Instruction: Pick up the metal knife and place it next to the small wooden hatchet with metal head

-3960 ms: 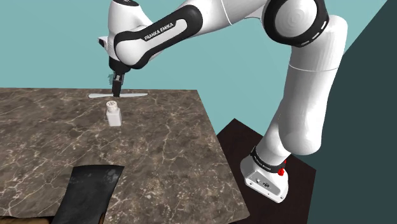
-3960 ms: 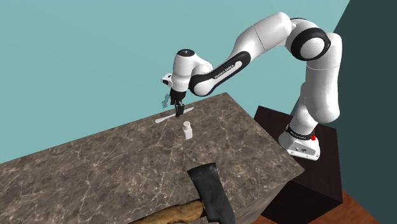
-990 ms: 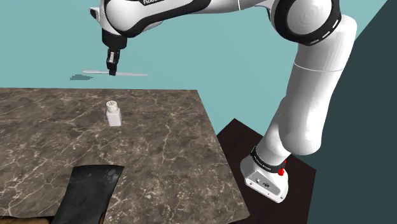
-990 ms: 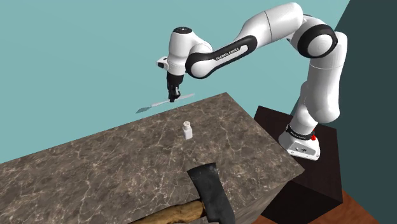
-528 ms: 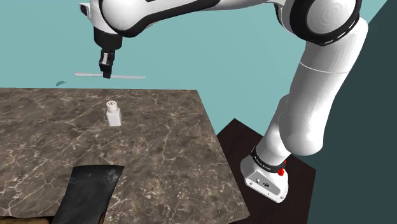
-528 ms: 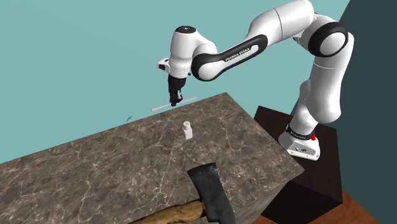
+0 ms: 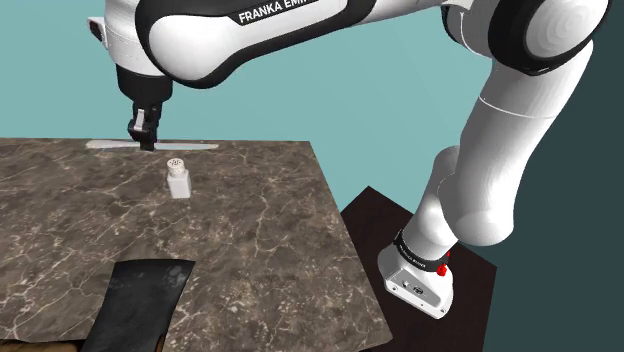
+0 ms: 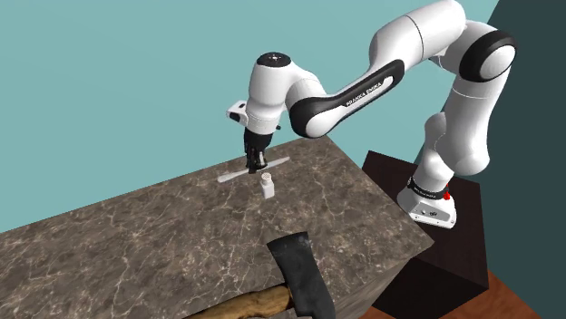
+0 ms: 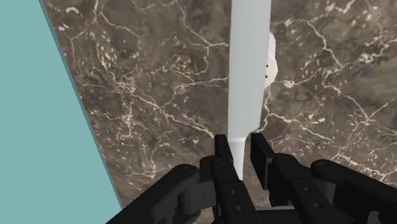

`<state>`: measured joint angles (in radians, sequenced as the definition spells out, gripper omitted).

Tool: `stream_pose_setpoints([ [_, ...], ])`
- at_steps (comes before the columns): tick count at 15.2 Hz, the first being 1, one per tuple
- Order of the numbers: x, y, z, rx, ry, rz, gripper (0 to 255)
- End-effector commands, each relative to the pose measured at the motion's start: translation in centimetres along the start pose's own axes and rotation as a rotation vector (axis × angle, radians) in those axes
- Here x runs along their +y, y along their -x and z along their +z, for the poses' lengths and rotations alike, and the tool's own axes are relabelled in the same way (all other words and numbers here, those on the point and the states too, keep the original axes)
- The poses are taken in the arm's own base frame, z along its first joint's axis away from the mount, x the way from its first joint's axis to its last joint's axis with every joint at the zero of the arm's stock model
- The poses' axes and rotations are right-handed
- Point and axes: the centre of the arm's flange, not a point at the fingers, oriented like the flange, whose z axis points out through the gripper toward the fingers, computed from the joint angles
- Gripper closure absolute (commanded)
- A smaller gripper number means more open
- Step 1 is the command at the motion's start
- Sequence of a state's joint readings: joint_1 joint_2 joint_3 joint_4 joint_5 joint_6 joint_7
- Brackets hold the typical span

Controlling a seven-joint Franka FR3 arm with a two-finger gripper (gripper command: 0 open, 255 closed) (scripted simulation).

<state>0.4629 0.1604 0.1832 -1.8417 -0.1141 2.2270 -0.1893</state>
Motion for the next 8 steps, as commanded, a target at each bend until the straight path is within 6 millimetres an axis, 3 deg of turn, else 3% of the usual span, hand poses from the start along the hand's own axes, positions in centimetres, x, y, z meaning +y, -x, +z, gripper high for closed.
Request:
stream_pose_setpoints([
  [1,-2.1,-0.2,-0.1,0.000,0.000,0.002,255],
  [8,-2.6,0.6,3.5,0.000,0.000,0.002,255],
])
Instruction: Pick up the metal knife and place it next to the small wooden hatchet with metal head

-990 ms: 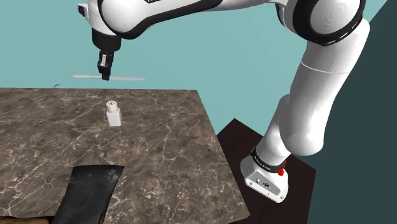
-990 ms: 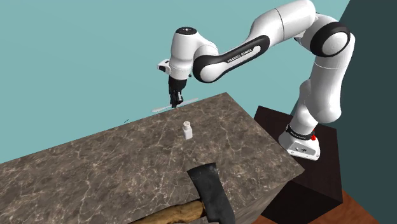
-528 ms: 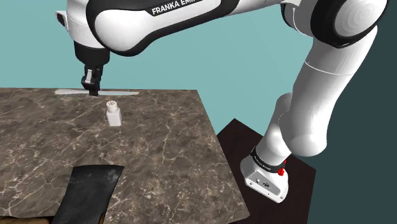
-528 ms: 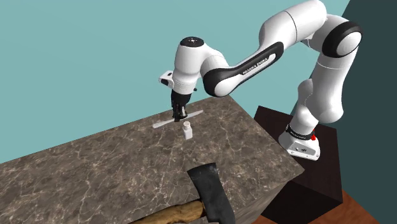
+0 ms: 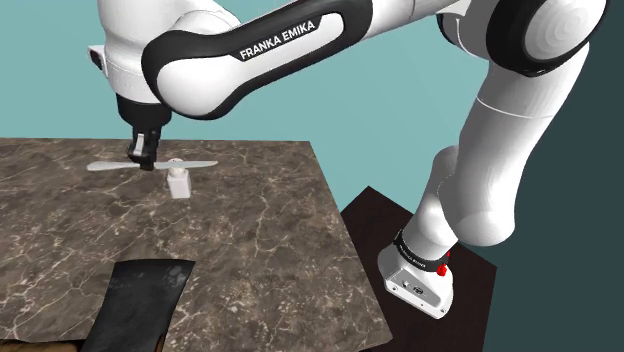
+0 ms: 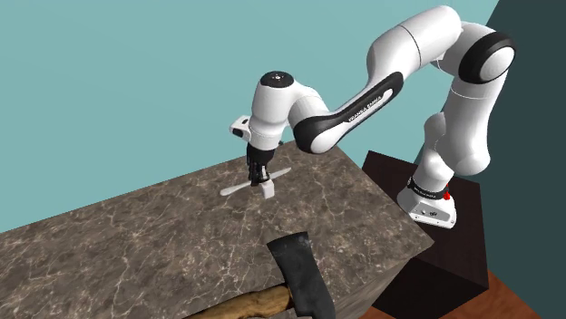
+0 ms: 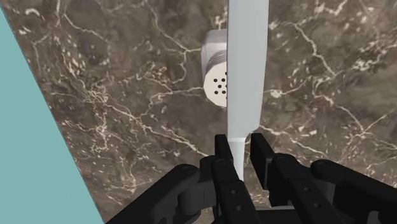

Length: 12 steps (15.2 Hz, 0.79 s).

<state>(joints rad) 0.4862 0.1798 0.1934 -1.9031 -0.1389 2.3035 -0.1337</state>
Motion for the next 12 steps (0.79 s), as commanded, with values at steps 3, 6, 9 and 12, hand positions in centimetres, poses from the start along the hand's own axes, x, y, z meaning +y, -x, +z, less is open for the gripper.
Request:
stream_pose_setpoints([
  [3,-0.2,0.5,2.0,0.000,0.000,0.000,255],
  [6,-0.4,0.8,3.5,0.000,0.000,0.000,255],
  [9,-0.6,1.1,5.1,0.000,0.000,0.000,255],
  [12,-0.8,1.5,6.6,0.000,0.000,0.000,255],
])
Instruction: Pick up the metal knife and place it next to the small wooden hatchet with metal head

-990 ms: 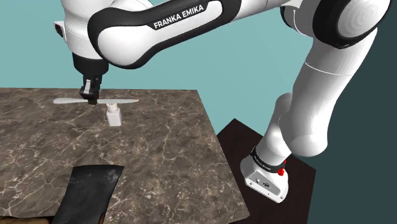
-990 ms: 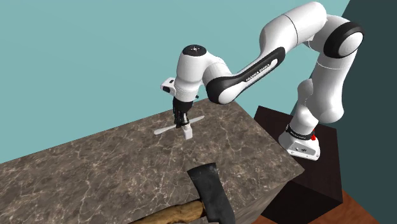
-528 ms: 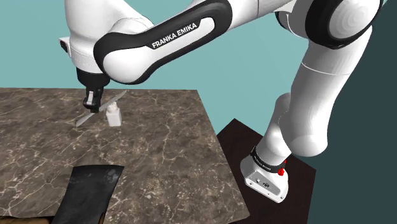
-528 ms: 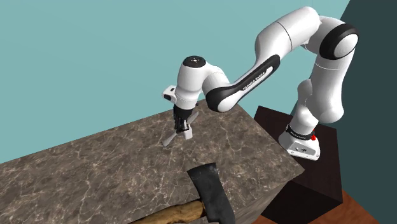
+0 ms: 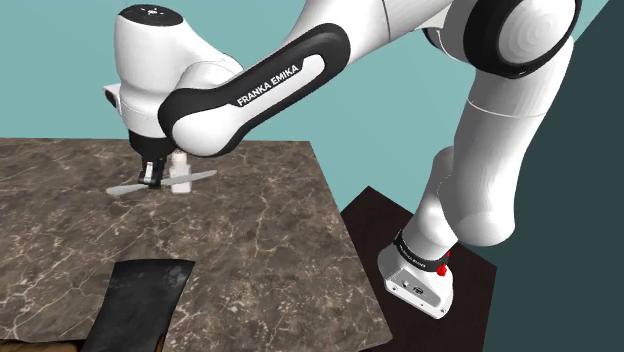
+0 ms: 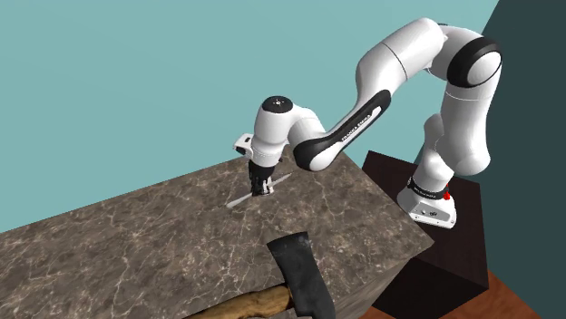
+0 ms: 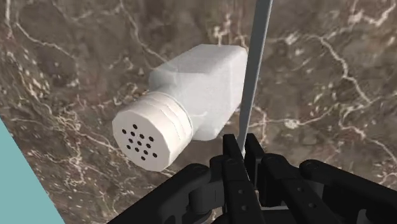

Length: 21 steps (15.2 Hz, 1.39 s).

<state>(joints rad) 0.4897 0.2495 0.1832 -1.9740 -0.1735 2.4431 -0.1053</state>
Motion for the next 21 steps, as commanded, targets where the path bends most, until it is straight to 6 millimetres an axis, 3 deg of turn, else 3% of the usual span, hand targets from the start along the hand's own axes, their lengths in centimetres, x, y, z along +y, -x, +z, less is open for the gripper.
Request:
stream_pose_setpoints([
  [1,-0.3,0.3,1.1,-0.001,0.000,0.000,255],
  [3,-0.4,0.5,2.3,-0.001,0.000,0.000,255],
  [11,-0.4,0.5,2.3,-0.001,0.000,0.000,255],
  [12,-0.4,0.5,2.3,-0.001,0.000,0.000,0],
  [17,-0.4,0.5,2.3,-0.001,0.000,0.000,0],
  [21,-0.4,0.5,-2.7,-0.001,0.000,0.000,0],
])
